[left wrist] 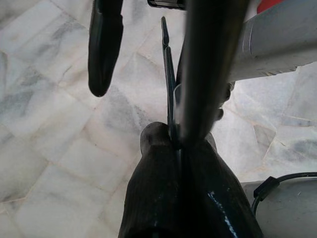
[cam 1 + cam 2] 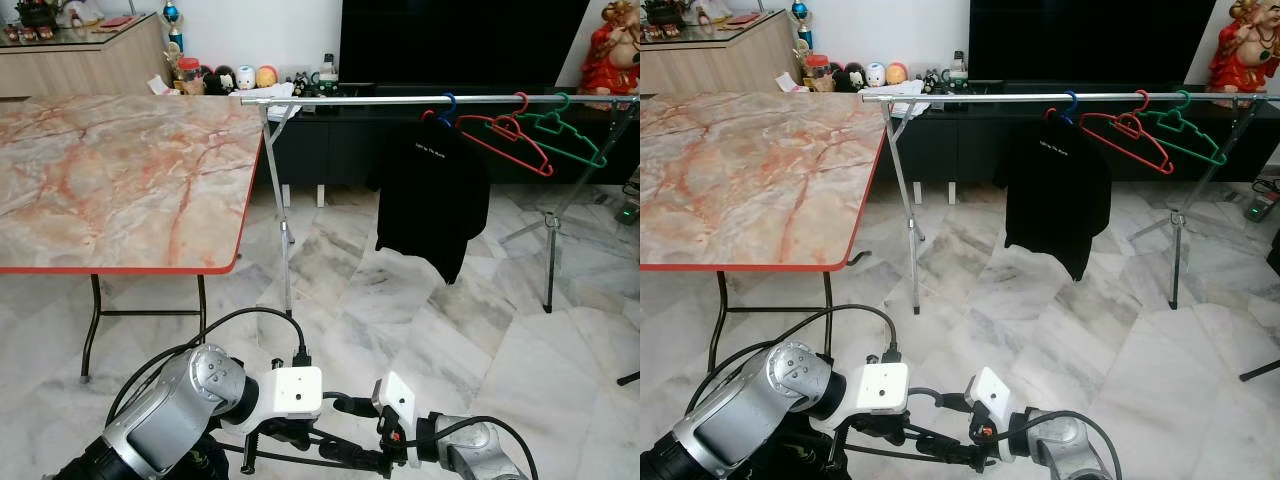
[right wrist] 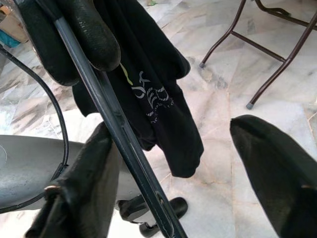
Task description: Hang hanger
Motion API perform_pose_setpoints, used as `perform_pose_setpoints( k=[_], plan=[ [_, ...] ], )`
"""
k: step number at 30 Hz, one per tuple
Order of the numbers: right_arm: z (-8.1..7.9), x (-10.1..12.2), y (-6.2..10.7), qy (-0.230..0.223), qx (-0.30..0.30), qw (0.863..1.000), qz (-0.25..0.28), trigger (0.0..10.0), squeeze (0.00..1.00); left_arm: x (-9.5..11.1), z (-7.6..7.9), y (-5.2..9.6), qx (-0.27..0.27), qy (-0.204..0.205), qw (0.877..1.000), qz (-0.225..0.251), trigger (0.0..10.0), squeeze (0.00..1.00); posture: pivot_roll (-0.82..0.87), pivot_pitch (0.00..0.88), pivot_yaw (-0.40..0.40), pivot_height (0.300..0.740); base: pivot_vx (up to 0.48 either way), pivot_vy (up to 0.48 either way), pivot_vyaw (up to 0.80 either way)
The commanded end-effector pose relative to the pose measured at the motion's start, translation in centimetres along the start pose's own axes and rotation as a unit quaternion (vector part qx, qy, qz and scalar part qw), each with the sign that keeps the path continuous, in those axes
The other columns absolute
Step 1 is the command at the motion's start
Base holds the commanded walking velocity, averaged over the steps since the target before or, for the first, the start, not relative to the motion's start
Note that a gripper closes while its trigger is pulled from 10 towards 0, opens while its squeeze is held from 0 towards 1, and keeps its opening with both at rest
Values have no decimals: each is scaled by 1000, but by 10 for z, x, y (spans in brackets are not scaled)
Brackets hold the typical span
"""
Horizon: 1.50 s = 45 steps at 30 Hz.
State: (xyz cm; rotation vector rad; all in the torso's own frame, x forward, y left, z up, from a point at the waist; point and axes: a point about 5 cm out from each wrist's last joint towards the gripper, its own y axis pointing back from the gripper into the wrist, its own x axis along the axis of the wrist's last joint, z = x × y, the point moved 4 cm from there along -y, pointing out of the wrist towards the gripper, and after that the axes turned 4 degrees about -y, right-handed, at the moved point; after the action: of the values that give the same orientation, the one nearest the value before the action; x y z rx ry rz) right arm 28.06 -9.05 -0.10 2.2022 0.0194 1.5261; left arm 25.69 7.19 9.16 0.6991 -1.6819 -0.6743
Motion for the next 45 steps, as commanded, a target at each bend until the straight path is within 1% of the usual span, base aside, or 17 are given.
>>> perform_pose_setpoints(
  k=[1,2,3,4,5,7,12,13,14,15,16,35,45],
  plan=[
    [0,0,0,-10,6,1000,1,1647,0,7,-2,4,2,-12,1000,5,10000,0,109,73,27,740,0,0,0],
    [-1,-2,0,-14,9,1000,-2,2549,0,8,-3,4,2,-12,1000,6,10000,0,109,73,27,740,0,0,0],
    [-2,-3,1,-17,11,1000,-4,4431,0,8,-3,4,2,-12,1000,7,10000,0,109,73,27,740,0,0,0],
    [-3,-5,1,-22,20,1000,-9,4431,0,9,-3,4,2,-12,1000,9,10000,0,109,73,27,740,0,0,0],
    [-4,-7,1,-23,24,999,-15,10000,0,10,-3,4,2,-12,1000,9,10000,0,112,75,25,740,0,0,0],
    [-5,-8,2,-22,28,999,-18,10000,0,10,-4,4,1,-14,1000,9,10000,0,113,75,24,740,0,0,0],
    [-4,-6,2,-32,23,999,-8,10000,0,12,-3,4,0,-16,1000,12,10000,0,115,75,22,740,0,0,0],
    [-4,-6,1,-32,23,999,-8,8902,0,12,-3,4,0,-16,1000,12,10000,0,115,75,22,740,0,0,0],
    [-4,-6,1,-34,24,999,-7,4706,0,12,-3,4,0,-16,1000,13,10000,0,117,73,21,740,0,0,0],
    [-4,-6,1,-36,24,999,-4,2078,0,13,-3,4,0,-16,1000,13,10000,0,117,73,21,740,0,0,0],
    [-4,-6,1,-40,25,999,-2,0,0,13,-3,4,0,-16,1000,14,10000,0,117,73,21,740,0,0,0],
    [-5,-6,1,-53,24,998,6,0,0,17,-3,3,-5,-19,1000,24,10000,0,110,44,27,740,0,0,0],
    [-9,-9,-1,-60,35,998,7,0,0,26,-5,2,2,-28,998,53,10000,0,105,37,30,740,0,0,0]
  ],
)
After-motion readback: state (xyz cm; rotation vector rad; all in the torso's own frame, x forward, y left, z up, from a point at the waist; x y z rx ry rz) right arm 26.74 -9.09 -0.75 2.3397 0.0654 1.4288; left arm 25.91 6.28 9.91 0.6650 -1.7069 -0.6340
